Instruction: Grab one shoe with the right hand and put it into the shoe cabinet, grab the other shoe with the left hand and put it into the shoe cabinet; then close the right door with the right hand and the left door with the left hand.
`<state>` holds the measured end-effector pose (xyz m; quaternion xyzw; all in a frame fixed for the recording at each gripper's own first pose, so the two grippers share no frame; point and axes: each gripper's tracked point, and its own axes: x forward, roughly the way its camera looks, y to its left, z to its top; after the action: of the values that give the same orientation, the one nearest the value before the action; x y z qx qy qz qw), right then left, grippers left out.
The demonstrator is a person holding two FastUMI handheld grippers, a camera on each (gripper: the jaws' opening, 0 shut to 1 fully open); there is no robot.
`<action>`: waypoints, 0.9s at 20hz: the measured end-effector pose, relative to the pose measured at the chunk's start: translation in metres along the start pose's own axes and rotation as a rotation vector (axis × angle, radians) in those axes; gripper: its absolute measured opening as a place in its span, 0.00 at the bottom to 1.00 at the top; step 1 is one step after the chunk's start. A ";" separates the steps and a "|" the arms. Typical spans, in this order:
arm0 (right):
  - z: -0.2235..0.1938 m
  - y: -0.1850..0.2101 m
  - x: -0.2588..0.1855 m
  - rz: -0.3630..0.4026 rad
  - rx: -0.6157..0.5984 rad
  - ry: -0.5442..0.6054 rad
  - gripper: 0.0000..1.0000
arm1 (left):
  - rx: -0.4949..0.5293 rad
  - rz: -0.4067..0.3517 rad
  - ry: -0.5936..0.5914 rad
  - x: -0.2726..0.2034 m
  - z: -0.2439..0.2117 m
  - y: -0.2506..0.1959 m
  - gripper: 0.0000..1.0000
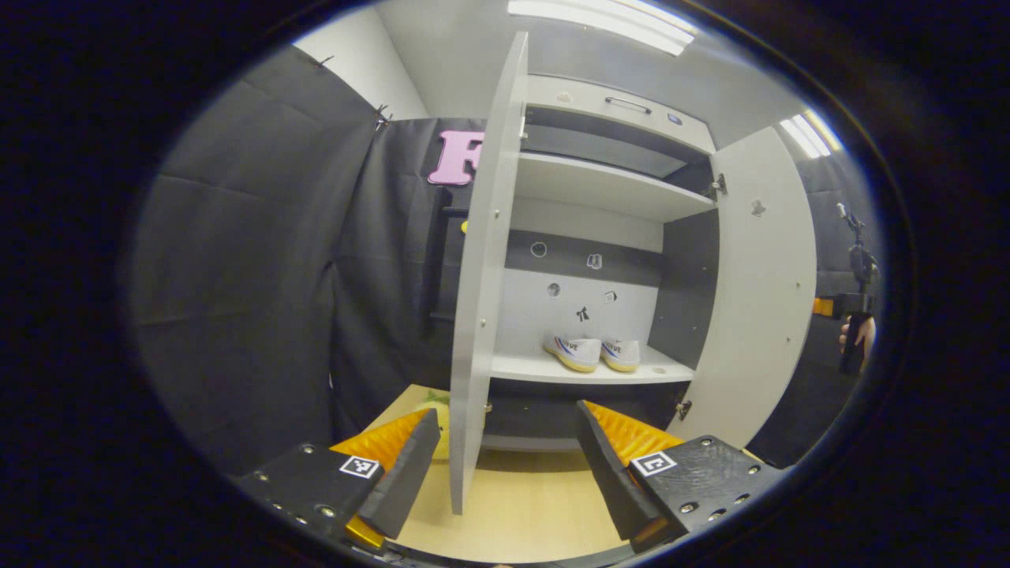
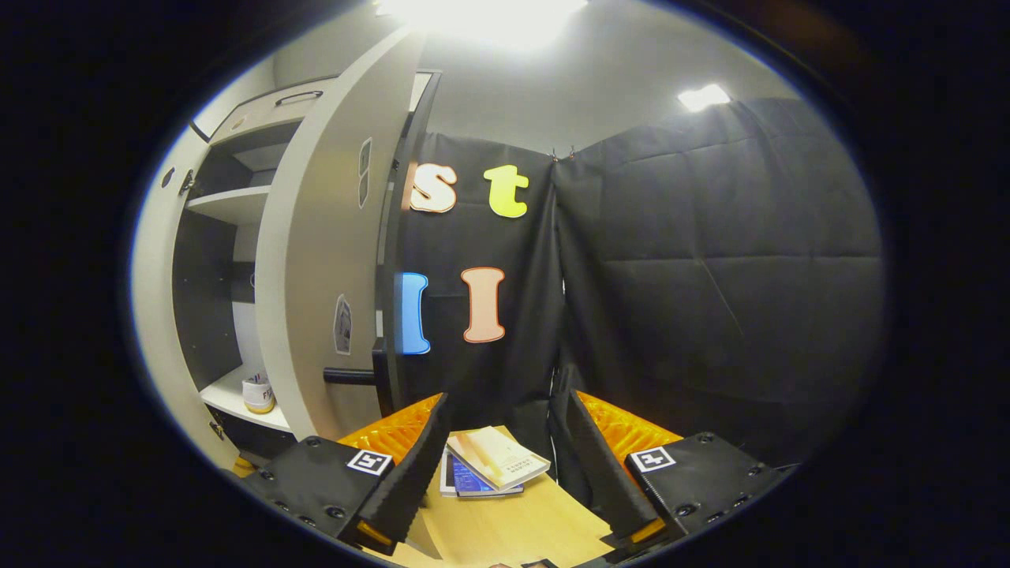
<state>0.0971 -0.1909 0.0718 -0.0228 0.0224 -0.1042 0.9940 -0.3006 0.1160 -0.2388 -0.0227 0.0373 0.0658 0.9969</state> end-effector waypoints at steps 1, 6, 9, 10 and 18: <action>0.000 0.006 -0.002 0.016 0.010 0.002 0.94 | 0.004 0.018 -0.004 -0.001 0.000 0.010 0.99; 0.001 0.024 -0.010 0.044 -0.001 -0.002 0.94 | 0.000 0.091 0.007 -0.010 -0.004 0.037 0.99; 0.001 0.047 -0.015 0.096 0.010 -0.004 0.94 | 0.010 0.108 0.014 -0.013 -0.008 0.048 0.99; 0.002 0.055 -0.017 0.118 0.004 -0.007 0.94 | 0.018 0.121 0.016 -0.013 -0.008 0.053 0.99; 0.005 0.122 -0.019 0.238 0.018 -0.021 0.94 | 0.028 0.190 0.030 -0.033 -0.011 0.080 0.99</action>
<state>0.1039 -0.0674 0.0718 -0.0122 0.0134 0.0144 0.9997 -0.3443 0.1907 -0.2503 -0.0062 0.0553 0.1590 0.9857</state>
